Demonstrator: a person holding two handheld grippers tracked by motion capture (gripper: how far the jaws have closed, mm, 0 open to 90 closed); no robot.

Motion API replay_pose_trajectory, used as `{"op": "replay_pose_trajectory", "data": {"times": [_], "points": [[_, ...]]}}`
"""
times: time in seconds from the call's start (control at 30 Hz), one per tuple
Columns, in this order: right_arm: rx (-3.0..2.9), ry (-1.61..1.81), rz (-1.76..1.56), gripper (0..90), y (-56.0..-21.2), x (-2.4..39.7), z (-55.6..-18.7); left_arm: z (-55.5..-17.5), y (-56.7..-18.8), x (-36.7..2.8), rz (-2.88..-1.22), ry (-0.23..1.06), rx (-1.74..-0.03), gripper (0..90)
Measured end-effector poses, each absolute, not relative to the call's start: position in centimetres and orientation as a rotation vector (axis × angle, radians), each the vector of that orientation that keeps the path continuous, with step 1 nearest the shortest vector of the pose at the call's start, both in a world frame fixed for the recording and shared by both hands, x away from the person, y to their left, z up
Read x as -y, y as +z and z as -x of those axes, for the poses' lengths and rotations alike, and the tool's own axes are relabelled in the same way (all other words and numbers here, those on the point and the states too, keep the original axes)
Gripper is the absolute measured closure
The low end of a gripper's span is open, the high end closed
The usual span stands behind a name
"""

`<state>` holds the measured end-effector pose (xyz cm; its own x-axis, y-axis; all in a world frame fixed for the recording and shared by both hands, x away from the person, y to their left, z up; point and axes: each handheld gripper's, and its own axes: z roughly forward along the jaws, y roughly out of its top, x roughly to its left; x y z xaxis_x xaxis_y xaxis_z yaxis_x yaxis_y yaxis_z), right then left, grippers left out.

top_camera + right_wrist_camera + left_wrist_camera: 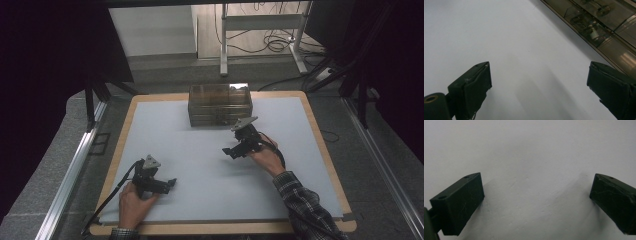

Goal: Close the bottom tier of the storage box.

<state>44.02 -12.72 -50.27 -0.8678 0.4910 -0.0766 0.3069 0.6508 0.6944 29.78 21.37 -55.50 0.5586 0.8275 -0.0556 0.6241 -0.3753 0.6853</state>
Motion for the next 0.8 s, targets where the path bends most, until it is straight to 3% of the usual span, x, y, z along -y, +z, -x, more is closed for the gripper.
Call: {"op": "replay_pose_trajectory", "data": {"times": [0.8], "points": [[-2.616,1.041,-0.612,4.8,-49.9,13.2,-42.6,-29.8,-55.5,-21.4,-2.125,0.392,-1.159,0.0]]}}
